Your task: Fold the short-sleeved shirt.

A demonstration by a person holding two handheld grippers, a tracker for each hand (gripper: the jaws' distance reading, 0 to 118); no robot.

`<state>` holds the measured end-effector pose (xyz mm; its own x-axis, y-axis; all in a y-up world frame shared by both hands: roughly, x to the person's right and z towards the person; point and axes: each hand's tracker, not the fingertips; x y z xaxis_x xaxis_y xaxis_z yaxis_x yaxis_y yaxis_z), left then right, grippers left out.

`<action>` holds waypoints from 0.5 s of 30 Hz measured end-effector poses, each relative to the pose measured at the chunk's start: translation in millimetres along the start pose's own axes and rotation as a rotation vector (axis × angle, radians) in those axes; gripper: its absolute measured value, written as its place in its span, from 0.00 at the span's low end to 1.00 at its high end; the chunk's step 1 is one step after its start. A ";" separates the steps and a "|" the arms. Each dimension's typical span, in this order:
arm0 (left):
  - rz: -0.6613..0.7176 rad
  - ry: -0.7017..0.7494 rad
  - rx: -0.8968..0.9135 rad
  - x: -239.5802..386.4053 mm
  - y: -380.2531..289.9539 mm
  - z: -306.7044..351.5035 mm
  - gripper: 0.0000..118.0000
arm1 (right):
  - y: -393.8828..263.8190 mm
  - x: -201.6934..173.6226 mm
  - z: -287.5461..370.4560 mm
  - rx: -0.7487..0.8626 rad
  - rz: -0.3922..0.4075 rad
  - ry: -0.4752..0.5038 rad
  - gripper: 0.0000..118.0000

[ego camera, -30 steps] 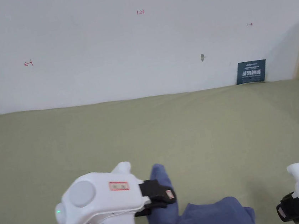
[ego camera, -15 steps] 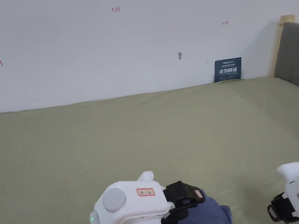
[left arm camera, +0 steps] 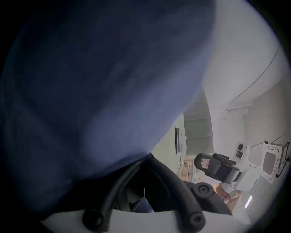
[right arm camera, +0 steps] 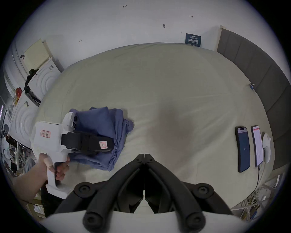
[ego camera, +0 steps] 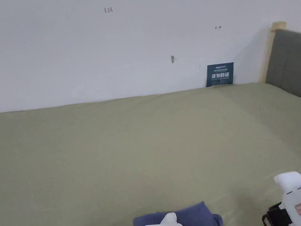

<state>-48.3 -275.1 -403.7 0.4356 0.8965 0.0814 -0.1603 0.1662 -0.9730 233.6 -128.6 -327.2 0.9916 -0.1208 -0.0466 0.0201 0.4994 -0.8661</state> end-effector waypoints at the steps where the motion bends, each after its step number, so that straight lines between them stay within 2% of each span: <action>1: -0.006 0.068 -0.028 4.2 0.6 -0.5 0.00 | 0.0 -0.6 0.2 0.000 0.001 -0.002 0.00; 6: -0.070 0.070 -0.070 20.7 10.4 28.7 0.00 | 4.6 -10.1 -6.2 -0.010 0.003 -0.012 0.00; 9: -0.166 0.015 0.006 24.7 20.0 84.0 0.00 | 12.3 -29.4 -12.4 0.001 0.024 0.026 0.00; 15: -0.075 0.203 0.197 -18.8 47.6 197.1 0.00 | 30.0 -87.0 -51.8 -0.014 0.074 0.114 0.00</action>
<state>-238.7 -203.1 -408.9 0.6175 0.7818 0.0869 -0.2819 0.3231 -0.9034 141.4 -147.6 -374.9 0.9693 -0.1814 -0.1658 -0.0548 0.4982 -0.8653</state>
